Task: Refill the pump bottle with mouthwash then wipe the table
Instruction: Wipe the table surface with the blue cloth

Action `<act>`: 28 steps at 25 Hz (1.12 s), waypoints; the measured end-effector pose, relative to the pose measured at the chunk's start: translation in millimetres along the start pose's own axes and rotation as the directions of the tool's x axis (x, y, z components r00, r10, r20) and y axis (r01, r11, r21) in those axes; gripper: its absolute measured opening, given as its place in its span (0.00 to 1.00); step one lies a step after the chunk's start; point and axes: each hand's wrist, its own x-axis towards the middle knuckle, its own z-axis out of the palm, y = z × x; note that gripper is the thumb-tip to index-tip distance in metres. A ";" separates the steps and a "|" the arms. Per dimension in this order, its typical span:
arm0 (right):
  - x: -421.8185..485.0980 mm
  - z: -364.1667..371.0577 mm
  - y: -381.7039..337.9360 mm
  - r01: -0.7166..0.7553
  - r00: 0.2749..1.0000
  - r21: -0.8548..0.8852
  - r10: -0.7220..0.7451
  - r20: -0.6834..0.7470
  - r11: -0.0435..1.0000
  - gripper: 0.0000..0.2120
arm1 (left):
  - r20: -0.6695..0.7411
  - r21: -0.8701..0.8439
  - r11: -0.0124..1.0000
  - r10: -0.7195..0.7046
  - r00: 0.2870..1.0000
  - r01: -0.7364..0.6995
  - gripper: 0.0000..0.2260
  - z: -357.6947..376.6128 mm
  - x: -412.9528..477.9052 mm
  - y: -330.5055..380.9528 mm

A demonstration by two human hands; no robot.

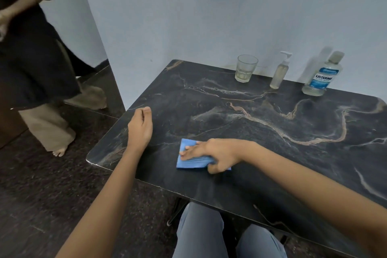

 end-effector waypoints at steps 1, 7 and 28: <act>-8.9 -4.3 10.8 -0.054 0.998 -0.036 0.053 -0.032 0.998 0.37 | 0.020 -0.001 1.000 0.002 1.000 -0.002 0.17 4.8 0.0 1.6; -39.1 -35.5 88.1 -0.399 0.802 -0.045 0.325 -0.501 0.916 0.28 | 0.117 0.005 0.998 0.061 0.991 -0.062 0.17 43.9 4.4 14.3; 138.1 -214.4 223.5 -0.759 0.437 -0.074 0.422 -0.794 0.647 0.15 | 0.213 0.335 0.860 0.329 0.920 -0.385 0.16 154.3 92.7 21.1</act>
